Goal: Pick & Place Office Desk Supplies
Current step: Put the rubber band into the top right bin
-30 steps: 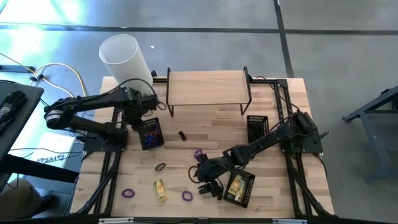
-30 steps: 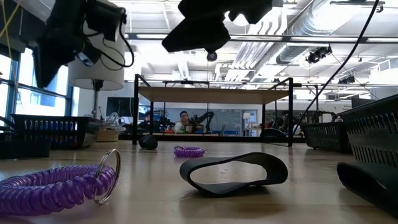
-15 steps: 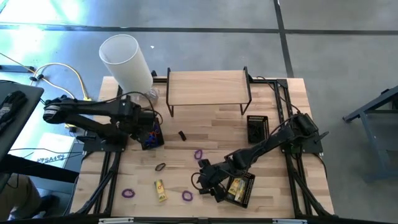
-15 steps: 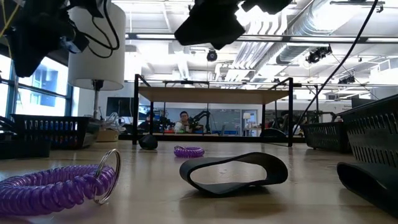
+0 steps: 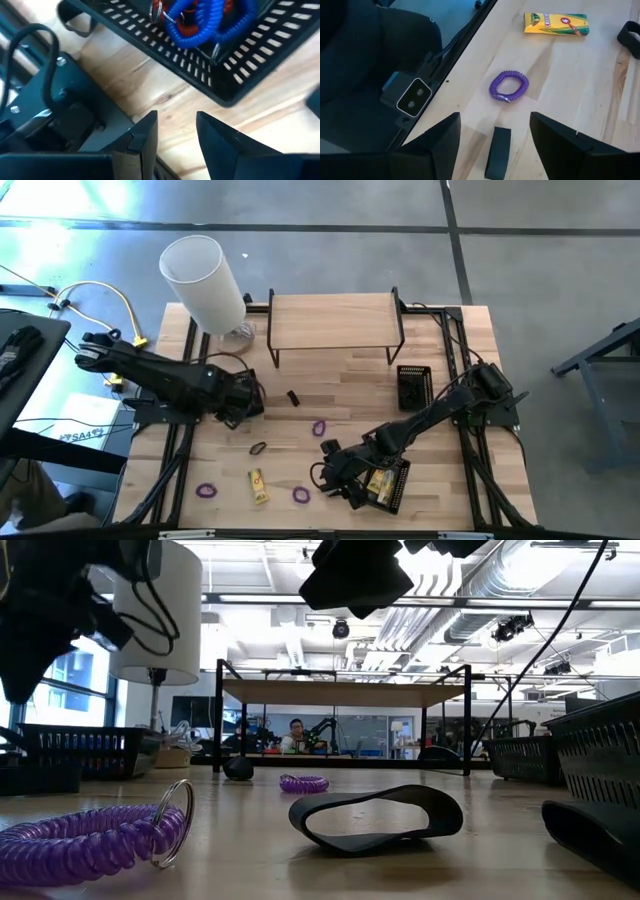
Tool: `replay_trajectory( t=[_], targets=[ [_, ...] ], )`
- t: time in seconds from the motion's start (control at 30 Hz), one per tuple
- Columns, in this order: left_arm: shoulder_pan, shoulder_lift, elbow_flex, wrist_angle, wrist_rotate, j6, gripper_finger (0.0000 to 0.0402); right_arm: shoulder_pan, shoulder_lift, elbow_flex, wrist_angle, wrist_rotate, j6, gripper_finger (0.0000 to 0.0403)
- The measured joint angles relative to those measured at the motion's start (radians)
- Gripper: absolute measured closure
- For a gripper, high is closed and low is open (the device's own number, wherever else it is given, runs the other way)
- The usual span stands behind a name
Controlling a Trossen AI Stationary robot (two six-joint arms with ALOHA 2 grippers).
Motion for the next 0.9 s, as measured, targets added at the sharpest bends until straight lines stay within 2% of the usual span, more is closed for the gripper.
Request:
replay_trajectory(
  t=[0.17, 0.3, 0.53, 0.9],
  targets=[
    [0.000, 0.000, -0.074, 0.033, 0.005, 0.005, 0.0276, 0.000, 0.000, 0.000, 0.003, -0.001, 0.000, 0.0176],
    [0.018, 0.000, -0.109, 0.127, 0.007, 0.065, 0.0276, 0.000, 0.000, 0.000, 0.003, 0.001, 0.000, 0.0176],
    [0.077, 0.000, -0.118, 0.230, 0.001, 0.155, 0.0276, -0.005, 0.000, 0.000, 0.006, 0.000, 0.000, 0.0176],
    [0.131, 0.000, -0.118, 0.241, -0.047, 0.288, 0.0276, -0.005, 0.000, 0.000, 0.004, 0.001, 0.000, 0.0176]
  ],
)
